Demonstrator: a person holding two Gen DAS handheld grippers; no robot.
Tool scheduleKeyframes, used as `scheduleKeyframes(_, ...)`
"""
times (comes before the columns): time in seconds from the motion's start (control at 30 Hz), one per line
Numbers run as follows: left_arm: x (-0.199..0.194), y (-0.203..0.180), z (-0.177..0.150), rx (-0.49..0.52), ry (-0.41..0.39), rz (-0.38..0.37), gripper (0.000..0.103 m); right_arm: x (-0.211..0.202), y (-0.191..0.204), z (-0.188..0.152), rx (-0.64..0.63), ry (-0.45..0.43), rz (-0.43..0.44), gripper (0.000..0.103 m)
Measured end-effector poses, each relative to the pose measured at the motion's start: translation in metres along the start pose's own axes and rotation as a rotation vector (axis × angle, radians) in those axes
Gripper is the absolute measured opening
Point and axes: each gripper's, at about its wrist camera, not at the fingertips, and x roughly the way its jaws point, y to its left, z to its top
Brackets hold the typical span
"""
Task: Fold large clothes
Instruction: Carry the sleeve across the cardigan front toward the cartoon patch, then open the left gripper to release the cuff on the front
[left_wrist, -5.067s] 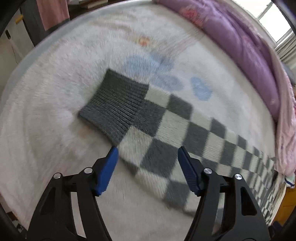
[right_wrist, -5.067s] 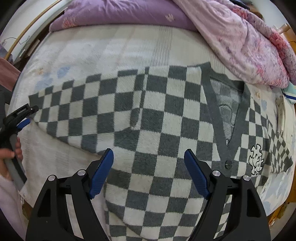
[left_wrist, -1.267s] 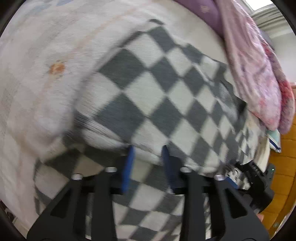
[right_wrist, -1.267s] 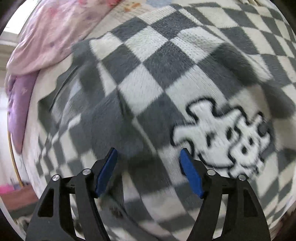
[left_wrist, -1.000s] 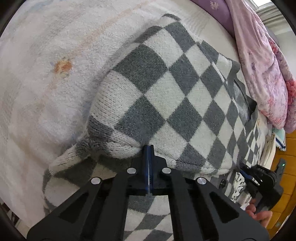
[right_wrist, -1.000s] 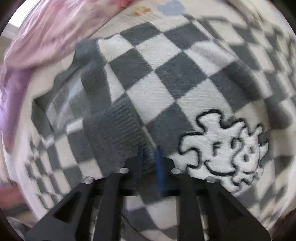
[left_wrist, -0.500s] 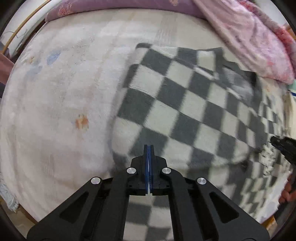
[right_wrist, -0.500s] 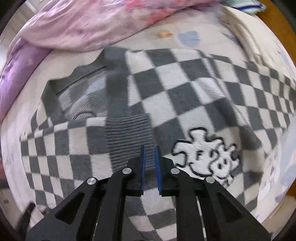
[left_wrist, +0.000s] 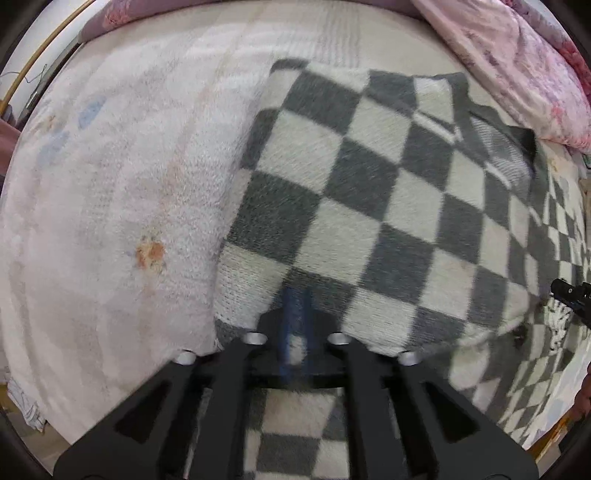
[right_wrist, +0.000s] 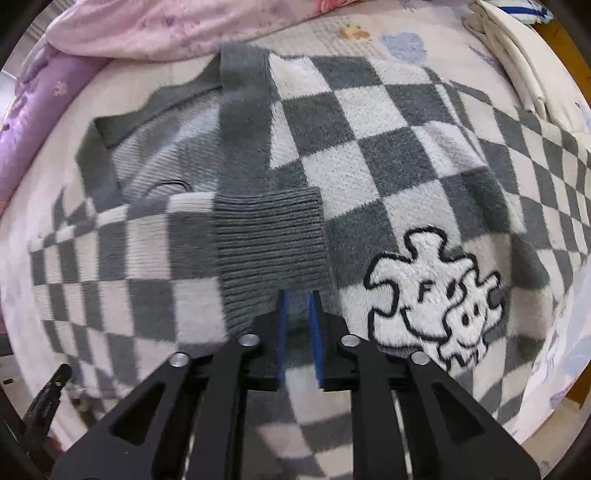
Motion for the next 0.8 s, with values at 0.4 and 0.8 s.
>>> scheduleKeyframes(0.4, -0.119, -0.039, -0.01, 0.019, -0.104, 0.013, 0.059, -0.133, 0.013, -0.038, -0.146, -0.136, 0.0, 0.073)
scheduleKeyframes(0.8, -0.255, -0.077, -0.081, 0.037, -0.184, 0.014, 0.063, -0.254, -0.006, -0.095, -0.297, -0.192, 0.013, 0.077)
